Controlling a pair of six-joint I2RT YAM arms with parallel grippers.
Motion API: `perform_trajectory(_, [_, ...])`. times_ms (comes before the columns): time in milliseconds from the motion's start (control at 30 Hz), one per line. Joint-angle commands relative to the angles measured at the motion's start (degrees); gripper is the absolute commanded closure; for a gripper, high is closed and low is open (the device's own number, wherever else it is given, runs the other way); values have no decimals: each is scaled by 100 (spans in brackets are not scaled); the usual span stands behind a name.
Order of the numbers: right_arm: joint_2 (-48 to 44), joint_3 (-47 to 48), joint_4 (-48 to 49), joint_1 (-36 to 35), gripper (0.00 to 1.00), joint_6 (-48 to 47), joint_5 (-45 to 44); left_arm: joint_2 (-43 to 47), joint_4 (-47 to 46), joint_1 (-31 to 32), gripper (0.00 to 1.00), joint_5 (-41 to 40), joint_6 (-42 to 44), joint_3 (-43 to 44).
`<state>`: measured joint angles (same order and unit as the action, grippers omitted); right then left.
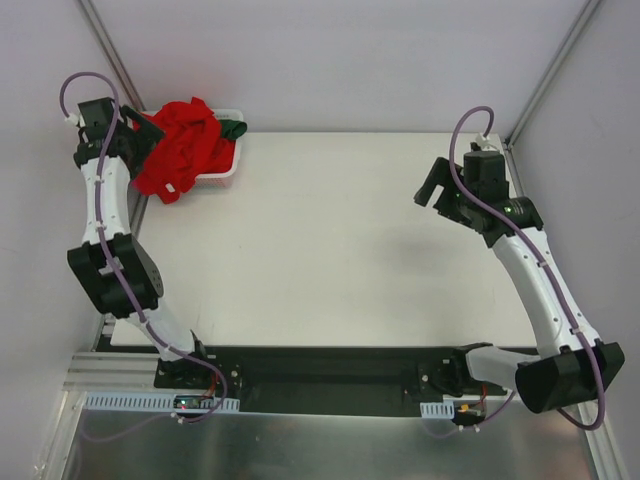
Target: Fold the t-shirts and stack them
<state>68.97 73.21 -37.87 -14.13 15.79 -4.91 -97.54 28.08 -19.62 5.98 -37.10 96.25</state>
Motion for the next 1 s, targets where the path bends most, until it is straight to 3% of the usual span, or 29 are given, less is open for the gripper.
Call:
perform_trajectory(0, [142,254,34,77,4,-15,104,-722,-302,-51,4,-360,-50,693])
perform_trajectory(200, [433,501,-10,130,4,-15,209,-1627,-882,-60,7,-255,-61,1334])
perform_trajectory(333, [670,580,-10,191,4,47,359,-2321,-935,-60,7,-88,98,2221])
perform_trajectory(567, [942,782,-98,341,4,91,332,-3227,-997,-42,11,-185,239,2679])
perform_trajectory(700, [1145,984,-203,472,4,213,359,-3395,-1006,72,30,-324,422,2847])
perform_trajectory(800, [1250,1028,-204,481,4,284,438,-3219,-1076,221,55,-580,747,2856])
perform_trajectory(833, [1268,1020,-204,481,4,302,438,-3123,-1137,256,70,-728,809,2864])
perform_trajectory(967, [1303,958,-204,490,4,416,675,-2789,-1190,257,100,-983,836,2909])
